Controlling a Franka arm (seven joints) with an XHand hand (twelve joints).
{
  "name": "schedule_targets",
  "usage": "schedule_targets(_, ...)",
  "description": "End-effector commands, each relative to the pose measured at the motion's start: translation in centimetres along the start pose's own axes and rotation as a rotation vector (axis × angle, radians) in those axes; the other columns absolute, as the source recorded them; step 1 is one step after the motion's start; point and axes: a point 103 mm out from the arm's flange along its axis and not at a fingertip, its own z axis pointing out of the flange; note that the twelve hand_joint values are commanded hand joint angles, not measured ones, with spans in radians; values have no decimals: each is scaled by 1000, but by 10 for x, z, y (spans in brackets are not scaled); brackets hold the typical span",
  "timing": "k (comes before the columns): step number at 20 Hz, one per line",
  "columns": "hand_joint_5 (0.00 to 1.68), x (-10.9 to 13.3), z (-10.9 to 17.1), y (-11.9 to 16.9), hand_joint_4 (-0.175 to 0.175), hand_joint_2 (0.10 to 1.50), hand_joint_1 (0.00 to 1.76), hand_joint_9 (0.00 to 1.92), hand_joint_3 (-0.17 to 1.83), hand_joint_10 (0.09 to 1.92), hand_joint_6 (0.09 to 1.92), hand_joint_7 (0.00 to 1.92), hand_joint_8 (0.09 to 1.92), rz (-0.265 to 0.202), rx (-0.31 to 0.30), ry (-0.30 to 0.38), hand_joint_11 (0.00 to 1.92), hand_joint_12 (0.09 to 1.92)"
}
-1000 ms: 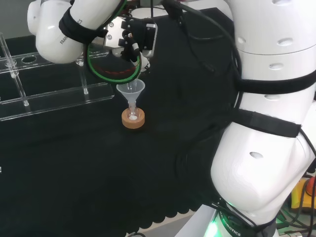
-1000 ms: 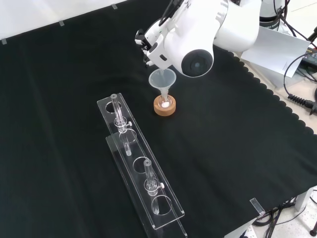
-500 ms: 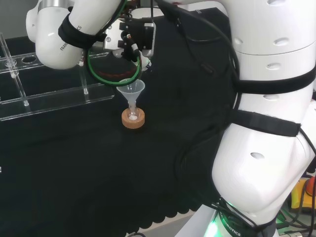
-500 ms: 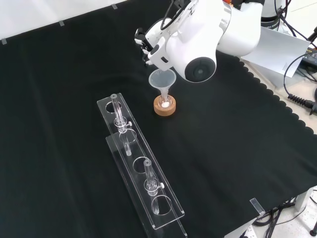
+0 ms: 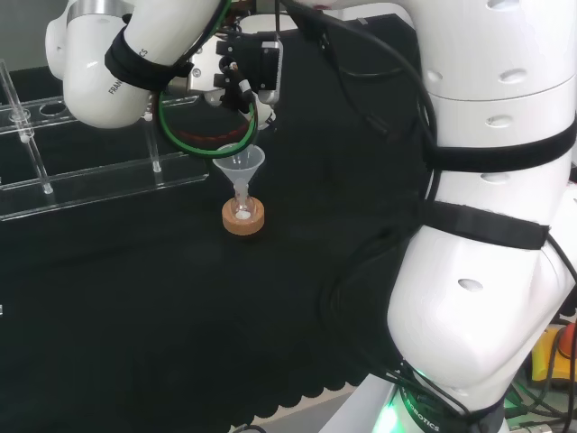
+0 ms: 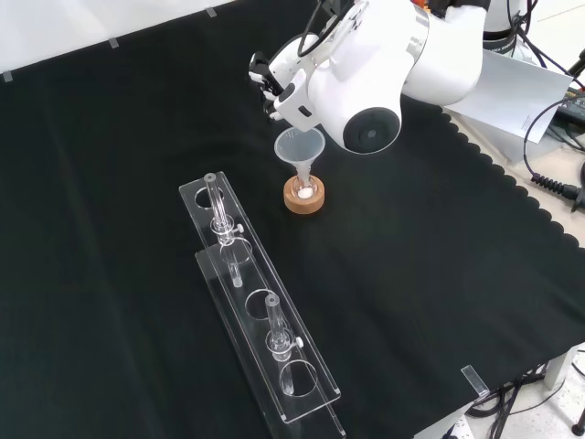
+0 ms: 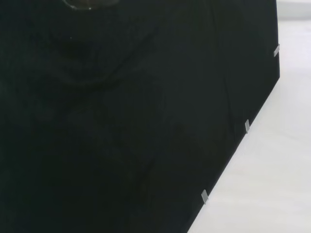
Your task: Pour all the NaCl from the weighing funnel into the round-bottom flask.
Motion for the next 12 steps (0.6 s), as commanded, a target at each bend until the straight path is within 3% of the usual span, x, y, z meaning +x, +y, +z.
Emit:
schedule_targets(1, 1081, 0, 2, 1, 175, 1028, 1054, 1439, 84, 87, 876, 1219, 375, -1, 0, 0, 1196, 784)
schedule_targets(6, 1082, -1, 2, 1, 175, 1026, 1054, 1441, 90, 87, 875, 1220, 375, 3, -3, 15, 1196, 784)
schedule_targets(12, 1081, -4, 7, 1, 175, 1000, 1055, 1445, 145, 87, 881, 1227, 371, 1, -31, 99, 1202, 778)
